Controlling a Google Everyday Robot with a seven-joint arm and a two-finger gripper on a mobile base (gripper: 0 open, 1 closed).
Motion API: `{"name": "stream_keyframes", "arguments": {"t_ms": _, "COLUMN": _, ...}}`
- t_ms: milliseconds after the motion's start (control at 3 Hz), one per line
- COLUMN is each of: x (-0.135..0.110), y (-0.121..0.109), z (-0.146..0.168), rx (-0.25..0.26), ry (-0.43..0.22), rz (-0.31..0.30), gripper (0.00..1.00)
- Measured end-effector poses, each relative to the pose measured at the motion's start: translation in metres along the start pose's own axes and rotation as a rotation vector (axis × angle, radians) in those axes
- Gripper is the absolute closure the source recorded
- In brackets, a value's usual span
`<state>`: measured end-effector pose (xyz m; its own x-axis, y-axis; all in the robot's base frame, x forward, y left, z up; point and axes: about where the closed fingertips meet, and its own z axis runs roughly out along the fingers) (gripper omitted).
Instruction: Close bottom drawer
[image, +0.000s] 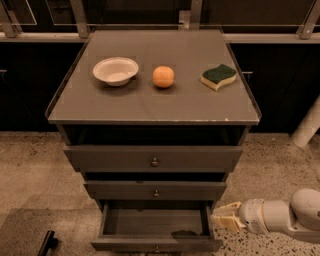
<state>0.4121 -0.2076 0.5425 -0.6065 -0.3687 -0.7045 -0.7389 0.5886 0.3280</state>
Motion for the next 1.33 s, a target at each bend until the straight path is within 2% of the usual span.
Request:
{"name": "stream_keyframes", "arguments": {"t_ms": 333, "x": 0.0, "y": 0.0, "z": 0.0, "rx": 0.0, "ry": 0.0, "rz": 0.0, "gripper": 0.86}}
{"name": "stream_keyframes", "arguments": {"t_ms": 667, "x": 0.015, "y": -0.002, "z": 0.014, "rx": -0.026, "ry": -0.037, "rz": 0.017, "gripper": 1.0}}
{"name": "stream_keyframes", "arguments": {"t_ms": 1333, "x": 0.068, "y": -0.015, "z": 0.082, "rx": -0.191, "ry": -0.116, "rz": 0.139, "gripper": 1.0}}
